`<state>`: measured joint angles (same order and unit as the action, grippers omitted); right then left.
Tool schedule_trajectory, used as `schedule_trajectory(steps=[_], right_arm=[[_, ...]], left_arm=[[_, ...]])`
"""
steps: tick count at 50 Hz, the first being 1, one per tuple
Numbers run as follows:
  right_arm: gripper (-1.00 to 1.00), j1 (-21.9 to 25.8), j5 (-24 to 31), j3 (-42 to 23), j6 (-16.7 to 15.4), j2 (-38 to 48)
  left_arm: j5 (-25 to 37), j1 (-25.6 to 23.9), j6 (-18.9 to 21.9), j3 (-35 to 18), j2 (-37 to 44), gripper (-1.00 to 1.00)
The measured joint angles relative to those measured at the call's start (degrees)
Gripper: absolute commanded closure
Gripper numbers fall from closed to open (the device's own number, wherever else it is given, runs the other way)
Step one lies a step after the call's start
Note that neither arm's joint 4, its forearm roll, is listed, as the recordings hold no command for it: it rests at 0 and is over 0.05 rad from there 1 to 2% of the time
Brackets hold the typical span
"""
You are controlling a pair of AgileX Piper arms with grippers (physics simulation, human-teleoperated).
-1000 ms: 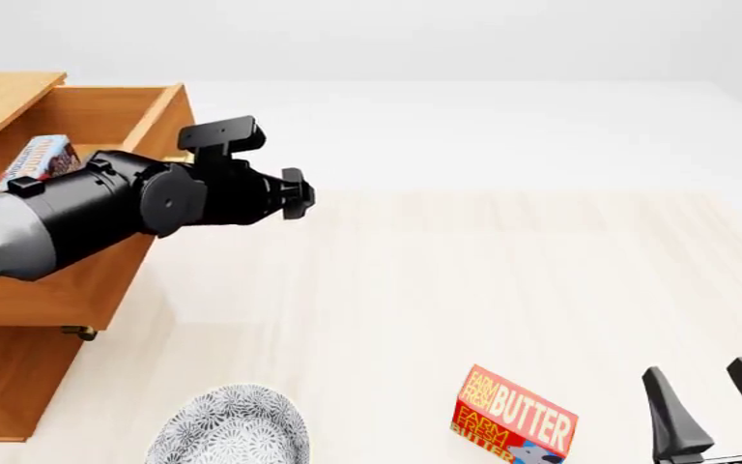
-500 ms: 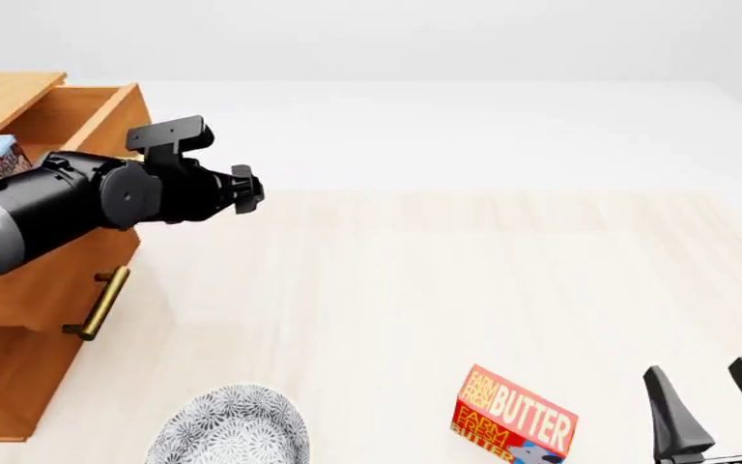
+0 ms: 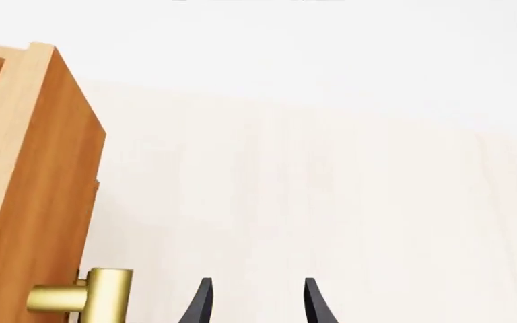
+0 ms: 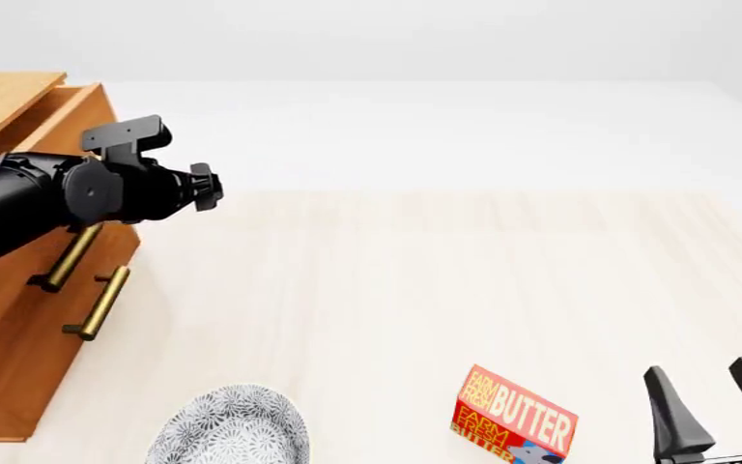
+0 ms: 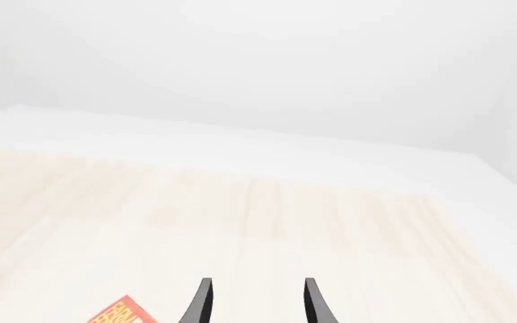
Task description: Put the chocolate pudding in the top drawer of the cabinet and close it.
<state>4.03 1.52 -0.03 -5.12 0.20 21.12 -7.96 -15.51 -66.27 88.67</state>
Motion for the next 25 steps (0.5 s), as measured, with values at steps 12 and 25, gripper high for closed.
schedule_trajectory(steps=[12,25], right_arm=[[-1.00,0.02,0.06,0.01,-0.04,-0.05],[-1.00,-0.01,-0.02,0.00,-0.05,0.02]], left_arm=[[0.12,2.71,0.41,0.43,-0.48,-1.00],[-0.29,6.65,1.34,0.42,0.11,-1.00]])
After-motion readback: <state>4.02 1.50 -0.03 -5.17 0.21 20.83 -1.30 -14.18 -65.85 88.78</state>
